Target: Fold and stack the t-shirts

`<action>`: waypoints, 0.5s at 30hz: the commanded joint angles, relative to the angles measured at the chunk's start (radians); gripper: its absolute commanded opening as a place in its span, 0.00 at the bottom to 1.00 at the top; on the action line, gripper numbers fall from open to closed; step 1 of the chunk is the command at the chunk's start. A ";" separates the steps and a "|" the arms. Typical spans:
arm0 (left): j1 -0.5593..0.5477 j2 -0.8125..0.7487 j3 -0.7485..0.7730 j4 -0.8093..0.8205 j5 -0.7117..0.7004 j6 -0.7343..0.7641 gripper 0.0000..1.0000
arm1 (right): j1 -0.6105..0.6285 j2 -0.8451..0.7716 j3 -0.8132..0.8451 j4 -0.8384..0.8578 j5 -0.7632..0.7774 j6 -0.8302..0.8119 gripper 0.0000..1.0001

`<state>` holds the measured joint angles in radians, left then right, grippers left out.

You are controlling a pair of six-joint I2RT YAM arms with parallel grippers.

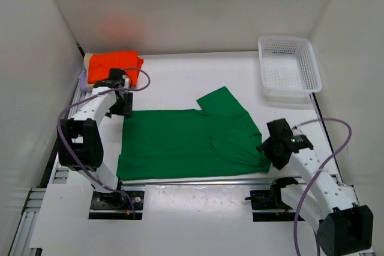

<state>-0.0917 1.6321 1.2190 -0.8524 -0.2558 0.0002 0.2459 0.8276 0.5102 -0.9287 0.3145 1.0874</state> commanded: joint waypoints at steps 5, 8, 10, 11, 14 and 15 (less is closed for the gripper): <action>0.096 0.115 0.091 0.061 0.147 0.000 0.76 | 0.101 0.449 0.561 0.235 -0.053 -0.488 0.76; 0.096 0.196 0.163 0.061 0.147 0.000 0.76 | 0.101 0.793 0.948 0.122 -0.137 -0.570 0.76; 0.119 0.236 0.198 0.061 0.161 0.000 0.76 | 0.101 1.055 1.155 0.052 -0.137 -0.601 0.76; 0.119 0.236 0.208 0.061 0.174 0.000 0.76 | 0.101 1.137 1.353 0.001 -0.115 -0.612 0.76; 0.144 0.249 0.208 0.061 0.205 0.000 0.77 | 0.090 1.414 1.617 -0.036 -0.101 -0.612 0.76; 0.153 0.249 0.208 0.061 0.225 0.000 0.78 | 0.081 1.518 1.686 -0.036 -0.110 -0.612 0.76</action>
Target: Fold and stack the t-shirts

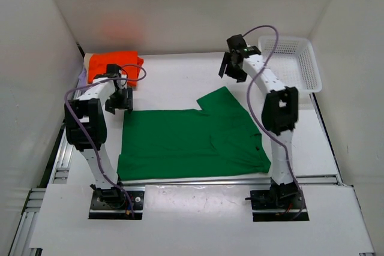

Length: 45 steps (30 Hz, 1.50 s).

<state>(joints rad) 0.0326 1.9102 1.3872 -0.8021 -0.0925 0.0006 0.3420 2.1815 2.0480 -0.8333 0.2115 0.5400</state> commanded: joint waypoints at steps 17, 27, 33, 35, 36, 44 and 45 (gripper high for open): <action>0.038 0.061 0.039 0.049 0.191 -0.001 0.82 | -0.005 0.316 0.143 -0.009 -0.078 0.034 0.27; 0.038 0.099 0.052 0.049 0.211 -0.001 0.60 | -0.005 0.172 0.052 0.057 -0.145 0.014 0.00; 0.038 0.112 0.061 0.049 0.201 -0.001 0.25 | -0.005 0.026 -0.077 0.075 -0.179 0.005 0.00; 0.038 0.083 0.023 0.049 0.201 -0.001 0.11 | 0.005 -0.024 -0.126 0.076 -0.190 -0.005 0.00; 0.027 0.043 0.006 0.049 0.201 -0.001 0.11 | 0.005 -0.085 -0.188 0.088 -0.190 -0.005 0.00; -0.020 -0.235 -0.194 0.049 0.051 -0.001 0.11 | 0.023 -0.595 -0.742 0.166 -0.149 0.025 0.00; -0.020 -0.258 -0.207 0.058 0.037 -0.001 0.11 | 0.032 -0.705 -0.802 0.166 -0.127 0.049 0.00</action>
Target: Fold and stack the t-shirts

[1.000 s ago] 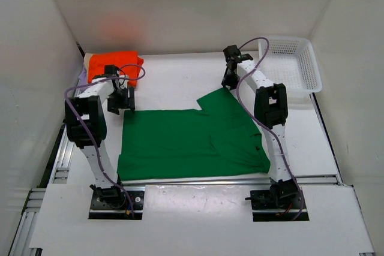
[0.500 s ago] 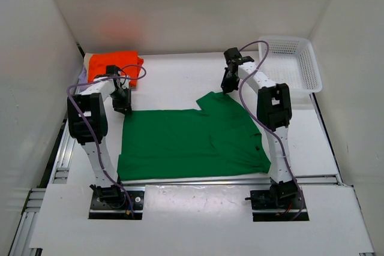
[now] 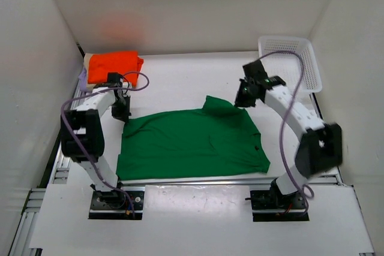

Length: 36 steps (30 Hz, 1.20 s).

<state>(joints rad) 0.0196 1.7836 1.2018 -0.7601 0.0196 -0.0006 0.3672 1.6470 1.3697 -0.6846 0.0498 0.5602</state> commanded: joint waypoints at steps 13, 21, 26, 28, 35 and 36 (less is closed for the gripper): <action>-0.073 -0.374 -0.280 0.016 -0.190 0.001 0.11 | 0.027 -0.744 -0.661 -0.020 0.088 0.178 0.00; -0.141 -0.460 -0.326 0.016 -0.248 0.001 0.11 | 0.015 -0.757 -0.692 -0.030 0.151 0.178 0.00; -0.199 -0.519 -0.330 0.016 -0.291 0.001 0.11 | -0.010 -0.768 -0.681 -0.039 0.151 0.124 0.00; -0.217 -0.530 -0.369 0.016 -0.291 0.001 0.11 | -0.010 -0.759 -0.695 -0.039 0.130 0.124 0.00; -0.277 -0.530 -0.514 0.039 -0.313 0.001 0.11 | -0.010 -0.748 -0.791 -0.018 0.087 0.156 0.00; -0.277 -0.530 -0.524 0.048 -0.313 0.001 0.12 | -0.010 -0.748 -0.805 -0.018 0.087 0.156 0.00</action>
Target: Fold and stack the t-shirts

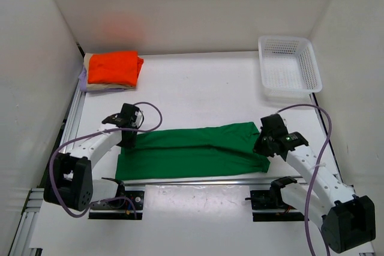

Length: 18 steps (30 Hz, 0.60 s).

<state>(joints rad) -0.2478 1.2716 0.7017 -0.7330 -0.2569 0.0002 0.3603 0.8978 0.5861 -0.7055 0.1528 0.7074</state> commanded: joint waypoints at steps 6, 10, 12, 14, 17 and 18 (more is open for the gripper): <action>-0.010 -0.018 -0.044 0.030 -0.082 0.000 0.15 | -0.003 0.010 -0.042 0.012 -0.016 0.009 0.00; -0.010 -0.050 -0.030 0.030 -0.102 0.000 0.16 | -0.003 0.020 -0.042 0.001 0.039 0.009 0.00; -0.010 -0.051 -0.015 0.030 -0.102 0.000 0.16 | -0.012 0.020 -0.032 0.001 0.039 0.009 0.00; -0.021 -0.060 -0.015 0.030 -0.102 0.000 0.25 | -0.012 0.020 -0.023 0.001 0.039 -0.002 0.00; -0.021 -0.083 -0.024 0.000 -0.090 0.000 0.37 | -0.012 0.041 -0.014 0.001 0.039 -0.002 0.00; -0.021 -0.092 -0.013 -0.025 -0.065 0.000 0.40 | -0.012 0.053 -0.014 0.001 0.039 -0.002 0.00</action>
<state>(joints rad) -0.2642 1.2304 0.6613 -0.7254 -0.3248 0.0032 0.3534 0.9325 0.5526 -0.7033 0.1623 0.7113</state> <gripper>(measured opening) 0.373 0.005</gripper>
